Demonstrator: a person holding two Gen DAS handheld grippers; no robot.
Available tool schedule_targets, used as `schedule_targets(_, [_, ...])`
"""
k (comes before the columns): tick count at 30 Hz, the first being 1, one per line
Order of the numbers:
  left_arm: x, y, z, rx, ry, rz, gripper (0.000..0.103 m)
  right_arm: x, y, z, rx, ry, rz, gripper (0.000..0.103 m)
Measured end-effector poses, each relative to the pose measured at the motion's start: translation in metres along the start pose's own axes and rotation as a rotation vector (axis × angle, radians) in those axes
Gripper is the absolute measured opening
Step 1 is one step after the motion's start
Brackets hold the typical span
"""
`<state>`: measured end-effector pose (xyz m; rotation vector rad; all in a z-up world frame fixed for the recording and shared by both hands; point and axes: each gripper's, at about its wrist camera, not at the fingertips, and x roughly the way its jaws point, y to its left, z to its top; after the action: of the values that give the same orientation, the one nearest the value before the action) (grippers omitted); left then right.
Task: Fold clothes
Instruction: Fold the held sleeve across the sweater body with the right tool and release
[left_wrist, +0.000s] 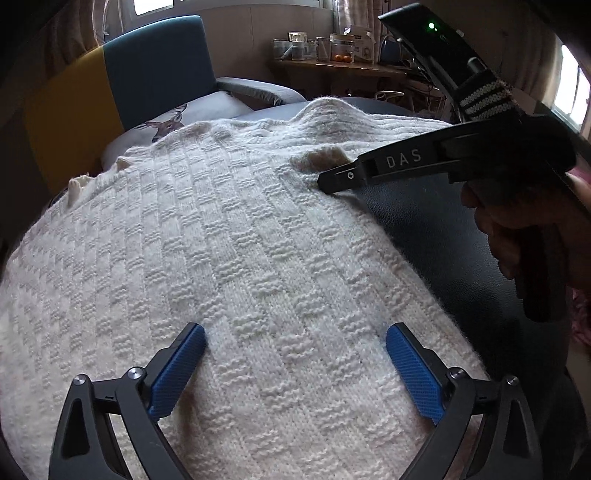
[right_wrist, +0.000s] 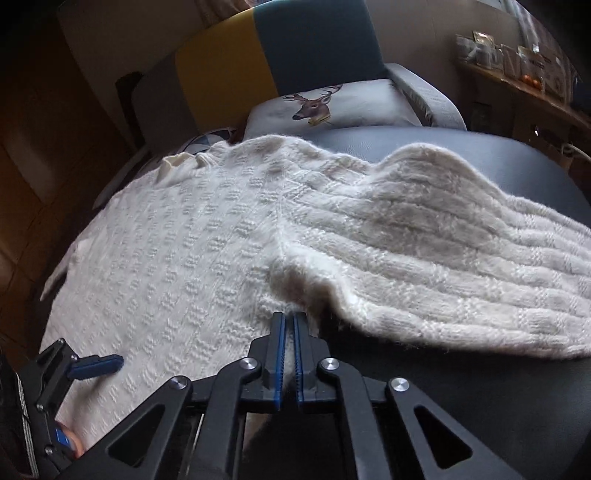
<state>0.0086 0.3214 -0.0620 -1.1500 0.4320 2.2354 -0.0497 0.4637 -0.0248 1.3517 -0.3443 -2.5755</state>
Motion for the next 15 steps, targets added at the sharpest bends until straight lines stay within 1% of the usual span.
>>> schedule_targets(3, [-0.005, 0.003, 0.001, -0.004, -0.005, -0.019, 0.1, -0.01, 0.004, 0.001, 0.009, 0.002, 0.022, 0.005])
schedule_targets(5, [-0.012, 0.004, 0.001, -0.012, -0.027, -0.025, 0.1, -0.023, 0.011, 0.002, 0.005, -0.031, 0.043, 0.007])
schedule_targets(7, [-0.012, 0.001, 0.0, 0.0, -0.019, -0.028, 0.1, -0.024, 0.022, 0.007, -0.046, -0.045, 0.004, 0.008])
schedule_targets(9, [-0.011, -0.004, -0.004, 0.023, -0.002, -0.026, 0.1, -0.016, 0.027, 0.014, -0.078, -0.033, -0.039, 0.008])
schedule_targets(12, [-0.009, -0.009, -0.007, 0.047, 0.0, -0.008, 0.101, 0.002, 0.018, 0.023, -0.052, -0.004, -0.089, 0.008])
schedule_targets(13, [-0.007, -0.008, -0.007, 0.039, 0.004, -0.01, 0.103, 0.007, 0.013, 0.024, -0.041, 0.005, -0.105, 0.005])
schedule_targets(15, [-0.005, -0.007, -0.007, 0.028, 0.006, -0.015, 0.103, 0.01, 0.004, 0.024, -0.013, 0.0, -0.122, 0.003])
